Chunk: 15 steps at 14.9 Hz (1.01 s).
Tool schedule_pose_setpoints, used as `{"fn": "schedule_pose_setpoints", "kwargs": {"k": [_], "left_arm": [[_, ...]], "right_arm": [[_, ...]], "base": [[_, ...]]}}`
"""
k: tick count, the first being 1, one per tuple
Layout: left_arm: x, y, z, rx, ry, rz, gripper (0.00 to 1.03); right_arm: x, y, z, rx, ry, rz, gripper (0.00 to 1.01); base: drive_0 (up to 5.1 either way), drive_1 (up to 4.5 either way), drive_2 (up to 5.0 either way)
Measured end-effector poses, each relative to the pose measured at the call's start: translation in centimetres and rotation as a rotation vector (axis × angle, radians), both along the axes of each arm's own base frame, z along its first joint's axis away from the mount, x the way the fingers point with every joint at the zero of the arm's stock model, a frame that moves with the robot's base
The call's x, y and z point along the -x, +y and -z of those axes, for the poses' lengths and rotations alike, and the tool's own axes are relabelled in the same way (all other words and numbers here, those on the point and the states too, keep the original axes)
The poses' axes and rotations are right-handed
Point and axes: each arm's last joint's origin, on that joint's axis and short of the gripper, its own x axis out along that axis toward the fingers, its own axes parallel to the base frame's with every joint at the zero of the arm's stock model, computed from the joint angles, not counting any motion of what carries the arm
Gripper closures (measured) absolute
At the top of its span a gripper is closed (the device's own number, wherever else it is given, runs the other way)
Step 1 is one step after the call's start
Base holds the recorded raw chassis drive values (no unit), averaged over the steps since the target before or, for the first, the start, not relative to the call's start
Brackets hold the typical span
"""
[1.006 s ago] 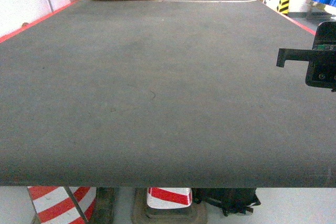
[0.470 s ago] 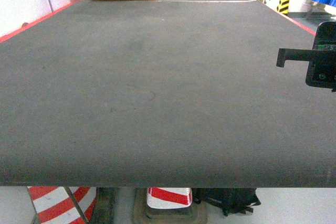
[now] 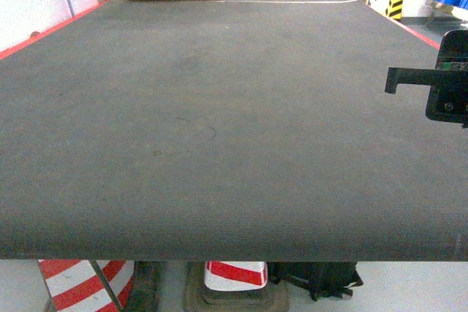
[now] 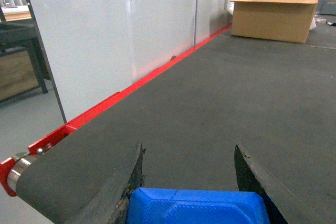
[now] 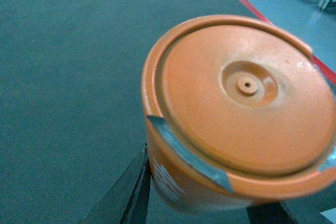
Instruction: Sort blue parts and orange caps into right shelf containers
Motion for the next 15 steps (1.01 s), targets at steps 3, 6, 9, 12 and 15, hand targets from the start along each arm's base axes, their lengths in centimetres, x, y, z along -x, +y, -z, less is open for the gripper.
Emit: {"fn": "schedule_pose_setpoints", "kwargs": {"k": [3, 6, 9, 12, 15], "left_arm": [[0.0, 0.0, -0.01, 0.0, -0.001, 0.0, 0.62], [0.0, 0.0, -0.02, 0.001, -0.003, 0.0, 0.62], [0.0, -0.01, 0.0, 0.0, 0.0, 0.001, 0.62], [-0.01, 0.02, 0.04, -0.001, 0.003, -0.001, 0.62], [0.13, -0.01, -0.18, 0.003, -0.011, 0.002, 0.62]], "right_arm": [[0.0, 0.01, -0.01, 0.0, -0.001, -0.001, 0.59], [-0.06, 0.03, -0.03, -0.001, -0.002, 0.0, 0.59], [-0.08, 0.04, -0.06, -0.001, -0.002, -0.001, 0.59], [-0.05, 0.18, -0.08, -0.001, -0.001, -0.007, 0.59], [-0.04, 0.21, -0.21, -0.005, -0.009, -0.008, 0.59]], "base": [[0.0, -1.24, 1.3], [0.0, -4.14, 4.1], [0.0, -4.07, 4.1], [0.0, -4.09, 4.1], [0.0, 0.0, 0.0]]}}
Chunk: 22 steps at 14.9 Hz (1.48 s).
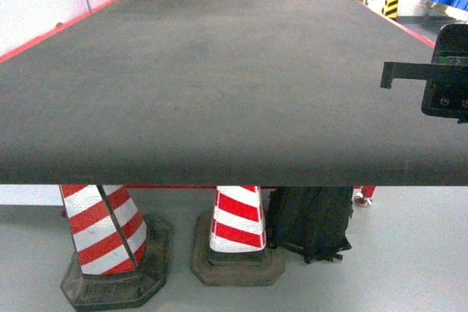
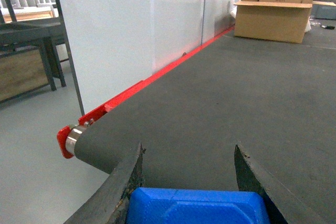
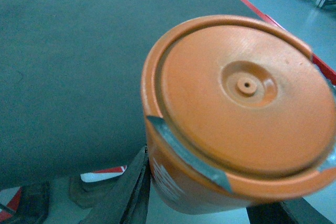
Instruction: Sort blue parts and orange caps into right shelf containers
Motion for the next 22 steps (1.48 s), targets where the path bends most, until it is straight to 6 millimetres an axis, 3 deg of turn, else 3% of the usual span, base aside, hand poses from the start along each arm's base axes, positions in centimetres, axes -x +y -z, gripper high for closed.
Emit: {"fn": "schedule_pose_setpoints", "kwargs": {"k": [14, 19, 22], "left_arm": [[-0.02, 0.02, 0.06, -0.001, 0.005, -0.001, 0.62], [-0.07, 0.01, 0.16, -0.002, 0.009, -0.001, 0.62], [0.02, 0.03, -0.05, 0.001, -0.004, -0.002, 0.62]], "right_arm": [[0.0, 0.0, 0.06, 0.002, 0.004, -0.001, 0.59], [-0.04, 0.02, 0.14, 0.003, 0.007, -0.001, 0.59], [-0.01, 0.03, 0.06, 0.001, 0.004, -0.002, 0.59]], "base": [[0.0, 0.0, 0.0], [0.0, -4.01, 4.1], [0.0, 0.0, 0.0]]}}
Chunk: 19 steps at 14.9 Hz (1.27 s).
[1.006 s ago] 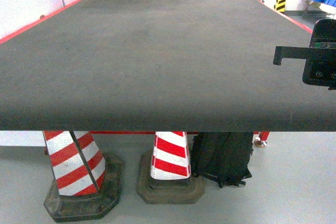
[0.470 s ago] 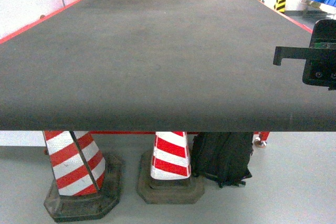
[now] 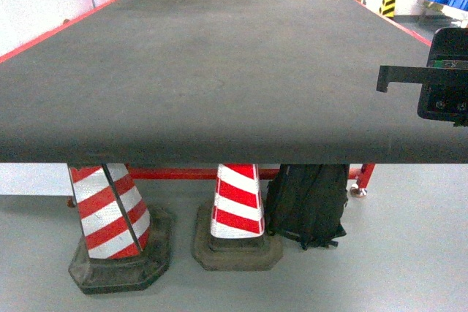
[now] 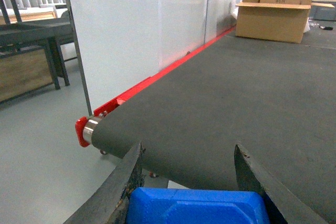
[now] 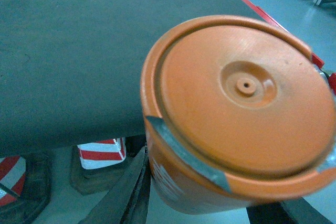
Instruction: Sort blue parts and orange caps into right shelf containers
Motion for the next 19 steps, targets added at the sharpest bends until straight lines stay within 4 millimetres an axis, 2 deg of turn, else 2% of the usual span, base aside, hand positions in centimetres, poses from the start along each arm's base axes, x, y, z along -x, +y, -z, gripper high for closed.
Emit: {"fn": "schedule_pose_setpoints", "kwargs": {"k": [3, 19], "left_arm": [[-0.04, -0.01, 0.11, -0.002, 0.007, 0.0, 0.62], [-0.03, 0.01, 0.11, -0.002, 0.006, 0.0, 0.62]], "right_arm": [[-0.01, -0.02, 0.0, 0.0, 0.0, 0.001, 0.59], [-0.04, -0.01, -0.06, -0.001, -0.003, 0.001, 0.59]], "base": [[0.0, 0.0, 0.0], [4.4, -4.19, -0.1]]}}
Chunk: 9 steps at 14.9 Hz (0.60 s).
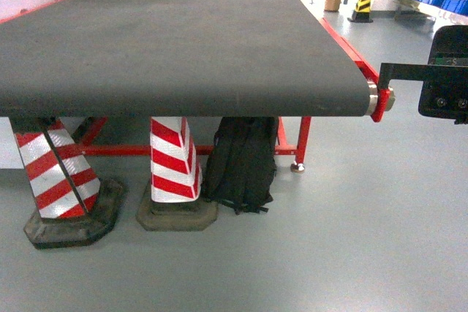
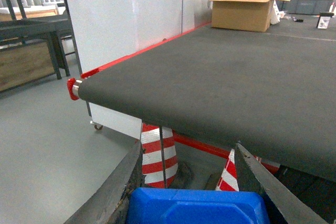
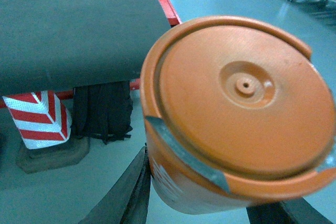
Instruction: Sort blue parts and orange caps into right shelf containers
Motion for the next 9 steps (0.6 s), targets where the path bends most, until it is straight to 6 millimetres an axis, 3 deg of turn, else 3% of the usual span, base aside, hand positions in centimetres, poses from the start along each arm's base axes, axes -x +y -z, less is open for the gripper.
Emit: {"fn": "schedule_pose_setpoints", "kwargs": {"k": [9], "left_arm": [[0.01, 0.01, 0.03, -0.001, 0.003, -0.002, 0.62]], "right_arm": [[0.0, 0.0, 0.03, 0.001, 0.002, 0.0, 0.59]], "base": [[4.7, -3.9, -0.6]]}}
